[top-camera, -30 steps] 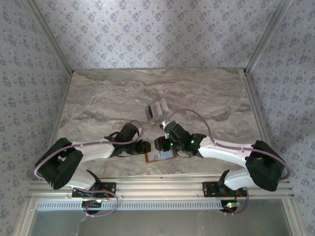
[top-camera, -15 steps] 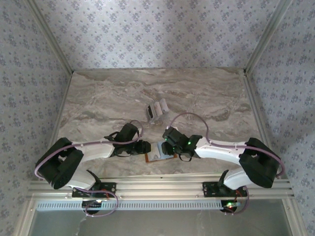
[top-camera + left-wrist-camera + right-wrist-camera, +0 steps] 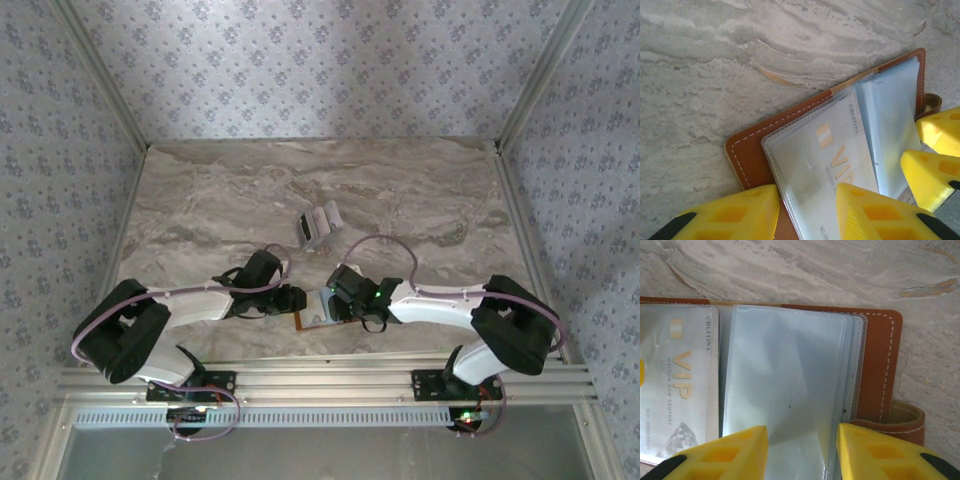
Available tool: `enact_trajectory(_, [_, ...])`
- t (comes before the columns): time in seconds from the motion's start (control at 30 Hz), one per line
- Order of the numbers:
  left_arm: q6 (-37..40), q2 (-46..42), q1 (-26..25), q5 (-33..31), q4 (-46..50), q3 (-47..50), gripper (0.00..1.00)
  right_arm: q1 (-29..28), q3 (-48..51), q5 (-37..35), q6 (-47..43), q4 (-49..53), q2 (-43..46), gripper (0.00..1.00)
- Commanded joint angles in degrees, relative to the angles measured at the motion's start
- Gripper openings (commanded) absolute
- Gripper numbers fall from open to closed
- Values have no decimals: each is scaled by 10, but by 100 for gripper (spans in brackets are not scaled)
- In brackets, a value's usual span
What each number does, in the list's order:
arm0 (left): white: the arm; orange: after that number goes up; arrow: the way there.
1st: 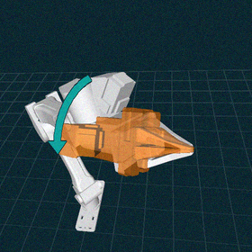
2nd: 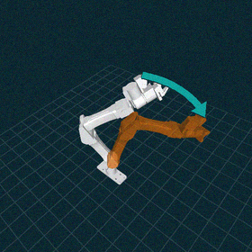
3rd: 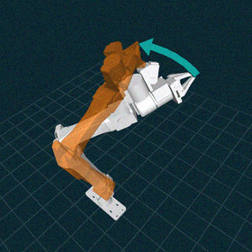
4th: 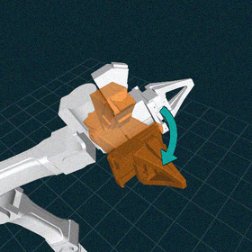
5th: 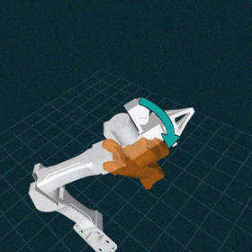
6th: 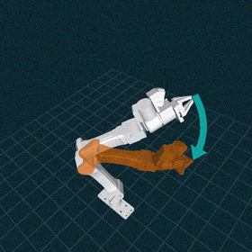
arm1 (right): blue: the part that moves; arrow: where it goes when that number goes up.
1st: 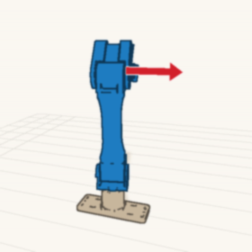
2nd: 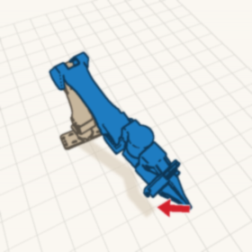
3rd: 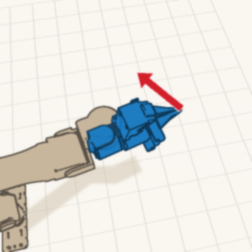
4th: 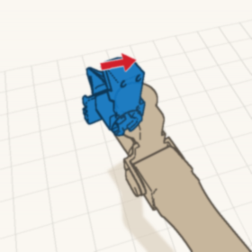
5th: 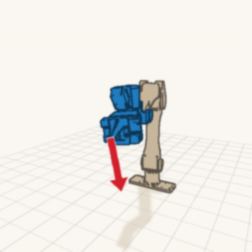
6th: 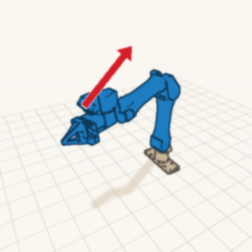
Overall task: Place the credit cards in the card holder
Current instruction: Flip over the card slot in the card holder.
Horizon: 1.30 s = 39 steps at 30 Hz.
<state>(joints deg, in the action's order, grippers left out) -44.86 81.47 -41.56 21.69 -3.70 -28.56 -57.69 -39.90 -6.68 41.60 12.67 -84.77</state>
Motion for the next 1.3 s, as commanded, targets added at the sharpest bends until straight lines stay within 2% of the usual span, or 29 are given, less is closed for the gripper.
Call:
enact_trajectory(0.0, [9,21,-1,-6,42,10,37,-7,-3,3,12,0,-6,43])
enact_trajectory(0.17, [10,27,-1,-7,37,11,37,-15,-10,-10,12,10,4,41])
enact_trajectory(0.43, [6,41,0,-3,24,15,37,-38,-45,-86,14,83,11,40])
enact_trajectory(0.77, [5,44,-1,-1,20,16,37,-47,-57,-88,9,83,11,40])
enact_trajectory(1.03, [4,49,-1,0,17,14,36,-52,-34,-8,-17,-32,21,38])
enact_trajectory(1.27, [-6,42,0,10,12,13,37,-52,-36,35,-26,-95,-11,41])
